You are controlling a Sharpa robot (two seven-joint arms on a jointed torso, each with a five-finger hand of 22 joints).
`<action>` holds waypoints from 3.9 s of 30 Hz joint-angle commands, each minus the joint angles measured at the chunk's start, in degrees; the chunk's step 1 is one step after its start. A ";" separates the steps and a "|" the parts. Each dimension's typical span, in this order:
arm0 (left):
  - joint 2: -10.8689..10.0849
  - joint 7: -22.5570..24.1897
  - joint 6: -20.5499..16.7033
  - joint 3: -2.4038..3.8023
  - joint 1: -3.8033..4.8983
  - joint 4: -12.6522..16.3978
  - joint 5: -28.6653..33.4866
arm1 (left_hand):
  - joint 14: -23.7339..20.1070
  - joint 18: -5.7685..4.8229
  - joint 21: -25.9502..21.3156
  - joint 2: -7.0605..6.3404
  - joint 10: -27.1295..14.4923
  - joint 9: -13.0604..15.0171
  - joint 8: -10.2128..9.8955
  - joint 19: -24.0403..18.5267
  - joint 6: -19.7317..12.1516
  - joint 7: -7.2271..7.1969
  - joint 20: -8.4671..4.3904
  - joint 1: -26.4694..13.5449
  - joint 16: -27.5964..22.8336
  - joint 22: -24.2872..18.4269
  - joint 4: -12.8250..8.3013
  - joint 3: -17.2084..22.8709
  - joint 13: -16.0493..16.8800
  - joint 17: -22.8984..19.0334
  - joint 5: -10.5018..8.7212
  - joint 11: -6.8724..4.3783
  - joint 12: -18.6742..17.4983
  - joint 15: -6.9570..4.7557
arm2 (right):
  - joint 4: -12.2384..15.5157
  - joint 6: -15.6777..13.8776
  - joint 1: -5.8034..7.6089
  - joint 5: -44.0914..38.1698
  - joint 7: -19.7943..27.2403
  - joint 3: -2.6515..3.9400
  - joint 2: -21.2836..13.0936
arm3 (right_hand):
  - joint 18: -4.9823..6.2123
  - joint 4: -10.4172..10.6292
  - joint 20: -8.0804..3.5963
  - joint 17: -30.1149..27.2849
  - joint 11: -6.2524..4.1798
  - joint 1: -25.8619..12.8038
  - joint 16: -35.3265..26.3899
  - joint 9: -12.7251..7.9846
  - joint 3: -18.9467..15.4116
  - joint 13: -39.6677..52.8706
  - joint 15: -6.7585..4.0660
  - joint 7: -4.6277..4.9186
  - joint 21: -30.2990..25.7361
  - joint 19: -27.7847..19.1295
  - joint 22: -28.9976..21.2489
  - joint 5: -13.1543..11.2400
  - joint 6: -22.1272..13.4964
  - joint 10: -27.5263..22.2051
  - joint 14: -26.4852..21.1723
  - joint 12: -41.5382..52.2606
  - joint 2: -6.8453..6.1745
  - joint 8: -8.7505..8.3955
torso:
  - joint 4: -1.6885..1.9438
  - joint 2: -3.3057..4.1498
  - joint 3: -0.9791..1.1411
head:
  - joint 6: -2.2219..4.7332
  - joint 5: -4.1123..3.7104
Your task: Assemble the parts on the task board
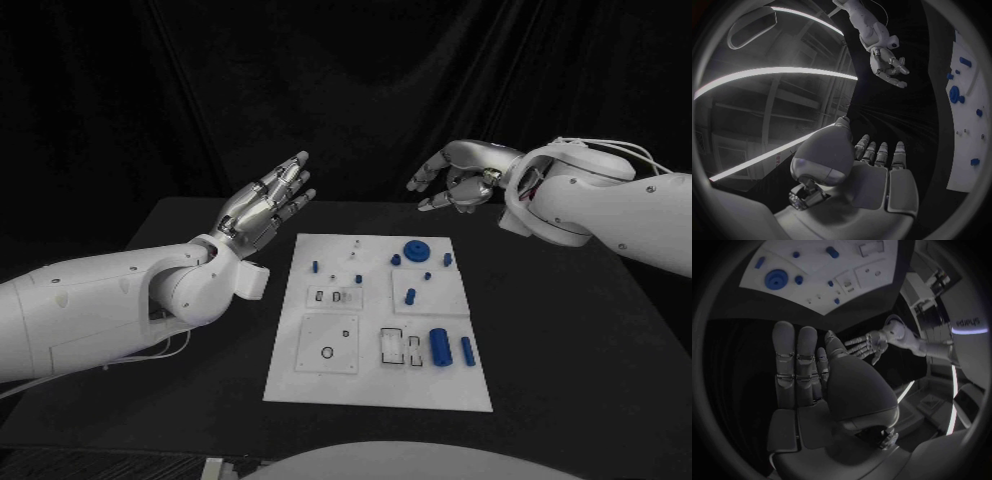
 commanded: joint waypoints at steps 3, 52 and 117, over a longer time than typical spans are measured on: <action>0.21 8.67 0.67 0.06 0.42 0.25 -1.07 | 0.06 0.97 -0.20 -0.08 -0.13 0.04 0.12 0.05 0.11 0.22 -0.23 0.67 -0.21 -0.05 0.10 0.29 -0.07 -0.05 0.57 0.55 -0.17 0.12 | 0.89 3.45 0.12 -23.69 -2.95 0.05 -0.40 | -1.98 0.55 -0.07 8.22 -0.43 -0.61 5.92 0.27 3.31 0.10 -0.64 -0.45 7.18 0.23 9.28 0.42 0.73 1.55 1.51 -1.92 -2.36 -0.98 | 0.71 1.67 0.30 | 0.73 -0.72; 0.58 8.39 2.62 0.05 0.58 -1.29 -1.08 | 0.06 0.82 -0.20 0.11 -0.22 -0.02 0.04 0.05 -0.30 -0.14 -0.38 2.26 -0.21 -0.05 0.04 0.91 -0.10 -0.05 2.36 0.43 -0.20 0.44 | -6.55 -1.08 -6.34 -27.51 1.97 0.04 4.69 | -2.62 -0.63 -0.27 13.93 -0.64 -0.79 8.93 1.09 10.26 0.80 -0.89 -1.43 12.86 -0.97 18.29 3.65 2.35 5.00 2.05 -3.45 -5.16 -2.45 | 2.76 5.46 -0.40 | 1.94 -2.39; 0.99 5.75 5.44 0.05 0.56 -2.57 -1.08 | 0.06 0.87 -0.20 -0.19 -0.22 0.01 0.08 0.05 -0.30 0.65 1.12 5.33 -0.21 -0.05 -0.56 2.23 -0.10 -0.05 5.44 1.74 -0.20 1.71 | -19.60 -9.21 -12.20 -27.52 6.74 0.05 12.45 | -3.74 -1.58 -1.33 19.71 -2.75 -2.06 12.12 9.46 21.98 2.00 -2.23 0.98 17.31 0.93 26.93 10.38 13.34 16.20 3.28 -0.47 -7.34 3.22 | 2.40 4.96 -0.50 | -0.73 -1.58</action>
